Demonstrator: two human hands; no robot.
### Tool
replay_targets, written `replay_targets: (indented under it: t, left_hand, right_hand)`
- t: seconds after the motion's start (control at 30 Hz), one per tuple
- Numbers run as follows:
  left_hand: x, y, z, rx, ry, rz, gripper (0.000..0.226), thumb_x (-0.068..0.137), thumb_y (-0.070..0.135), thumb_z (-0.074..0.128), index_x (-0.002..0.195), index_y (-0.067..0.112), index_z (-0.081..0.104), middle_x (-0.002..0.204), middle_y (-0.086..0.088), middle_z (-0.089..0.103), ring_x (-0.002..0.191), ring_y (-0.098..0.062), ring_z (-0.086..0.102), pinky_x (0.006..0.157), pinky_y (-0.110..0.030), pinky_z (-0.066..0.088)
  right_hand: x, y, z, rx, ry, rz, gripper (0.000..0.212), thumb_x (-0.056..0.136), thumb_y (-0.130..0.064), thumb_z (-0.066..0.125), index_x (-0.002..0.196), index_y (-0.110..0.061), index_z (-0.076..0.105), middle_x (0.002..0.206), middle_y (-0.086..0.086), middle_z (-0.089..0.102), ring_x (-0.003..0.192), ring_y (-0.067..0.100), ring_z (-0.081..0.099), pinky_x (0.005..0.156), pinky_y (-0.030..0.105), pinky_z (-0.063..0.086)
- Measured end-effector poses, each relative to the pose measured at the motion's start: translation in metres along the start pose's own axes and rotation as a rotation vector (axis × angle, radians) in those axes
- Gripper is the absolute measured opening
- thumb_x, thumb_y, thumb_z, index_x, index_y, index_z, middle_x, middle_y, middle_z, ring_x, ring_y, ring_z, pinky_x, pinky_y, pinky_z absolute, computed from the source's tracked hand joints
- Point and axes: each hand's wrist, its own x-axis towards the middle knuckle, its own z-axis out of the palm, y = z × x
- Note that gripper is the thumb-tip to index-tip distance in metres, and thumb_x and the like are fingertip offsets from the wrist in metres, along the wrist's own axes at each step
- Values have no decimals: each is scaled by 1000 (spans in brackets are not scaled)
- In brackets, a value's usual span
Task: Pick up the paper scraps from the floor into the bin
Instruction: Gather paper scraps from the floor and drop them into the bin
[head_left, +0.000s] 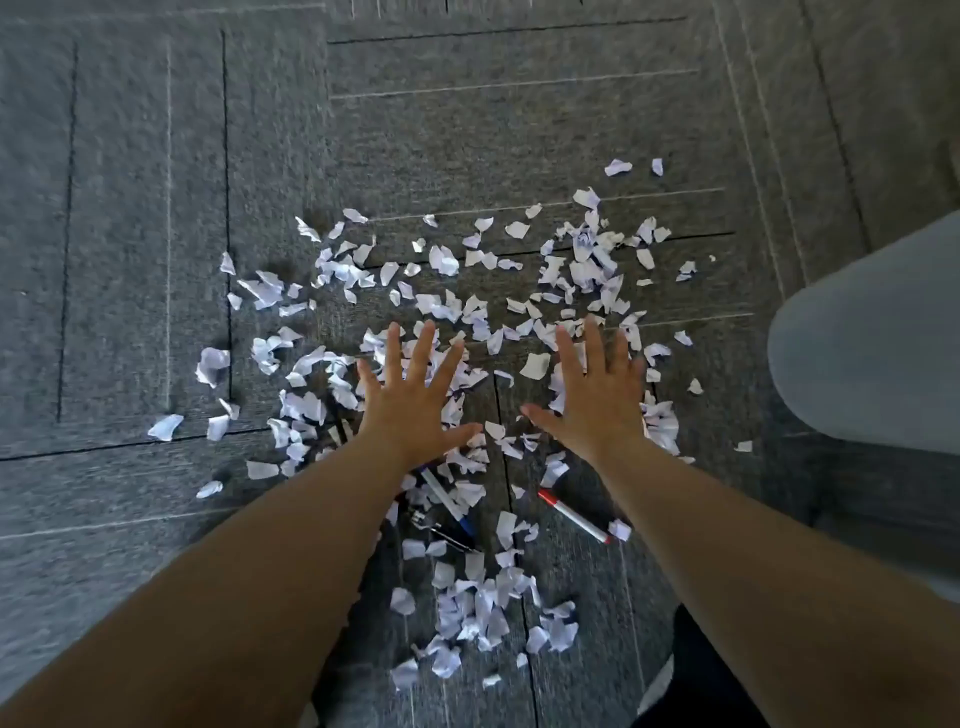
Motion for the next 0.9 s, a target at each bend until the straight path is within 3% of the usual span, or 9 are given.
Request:
replay_targets:
  t: [0.13, 0.27, 0.4, 0.57, 0.63, 0.7, 0.73, 0.8, 0.9]
  left_hand:
    - [29, -9, 16, -46, 72, -82, 102, 71, 83, 31, 131, 34, -35, 148, -4, -35, 133, -40, -30, 104, -67, -3]
    - [44, -14, 20, -94, 108, -133, 100, 73, 81, 29, 139, 31, -27, 150, -5, -31, 134, -41, -28, 106, -66, -5]
    - [48, -14, 20, -142, 90, -81, 93, 78, 75, 30, 142, 31, -22, 152, -6, -26, 136, -37, -26, 109, -61, -5]
    - [31, -18, 33, 0, 38, 186, 97, 72, 81, 23, 137, 30, -27, 147, -2, -34, 134, -28, -32, 108, -55, -8]
    - [25, -16, 36, 43, 28, 190, 95, 76, 77, 27, 143, 26, -17, 153, -1, -22, 140, -28, -21, 111, -55, -3]
    - [22, -11, 39, 51, 91, 187, 81, 82, 67, 37, 146, 22, 13, 154, -9, 12, 140, -32, 13, 111, -52, 18]
    - [21, -9, 39, 53, 173, 202, 71, 82, 61, 43, 139, 21, 33, 143, -13, 35, 128, -34, 36, 102, -49, 34]
    - [22, -7, 40, 54, 303, 232, 46, 77, 50, 52, 110, 18, 57, 107, -11, 60, 90, -30, 59, 73, -39, 52]
    - [27, -5, 35, -26, 301, 240, 29, 83, 36, 51, 92, 10, 61, 89, -11, 59, 77, -28, 58, 54, -32, 48]
  right_hand:
    - [45, 12, 8, 12, 58, 113, 102, 72, -84, 26, 141, -30, -25, 151, 8, -27, 137, 43, -16, 109, 61, 3]
    - [77, 20, 2, 95, 87, 127, 96, 75, -81, 26, 144, -30, -17, 153, 7, -23, 139, 40, -13, 109, 63, 6]
    - [80, -1, 2, 76, 74, -60, 88, 79, -76, 27, 146, -31, -6, 155, 8, -16, 140, 37, -13, 110, 59, 2]
    - [49, -11, 28, -11, 88, -385, 91, 73, -80, 18, 147, -29, 4, 155, 7, -12, 140, 33, -10, 110, 51, -4]
    - [34, -9, 39, -20, 158, -437, 84, 76, -73, 28, 141, -21, 29, 152, 15, 19, 138, 38, 18, 108, 53, 14]
    - [26, -8, 48, 2, 283, -466, 62, 77, -58, 51, 119, -13, 51, 129, 21, 50, 115, 42, 49, 94, 53, 40]
    - [25, -7, 50, 18, 329, -474, 53, 75, -51, 61, 109, -11, 55, 117, 21, 56, 103, 41, 55, 85, 51, 47]
    - [26, -8, 51, 50, 378, -508, 38, 74, -37, 72, 94, -8, 57, 97, 18, 58, 83, 36, 57, 69, 42, 52]
    - [31, -6, 45, 162, 347, -525, 25, 73, -19, 76, 76, -6, 55, 71, 11, 55, 59, 27, 52, 45, 30, 41]
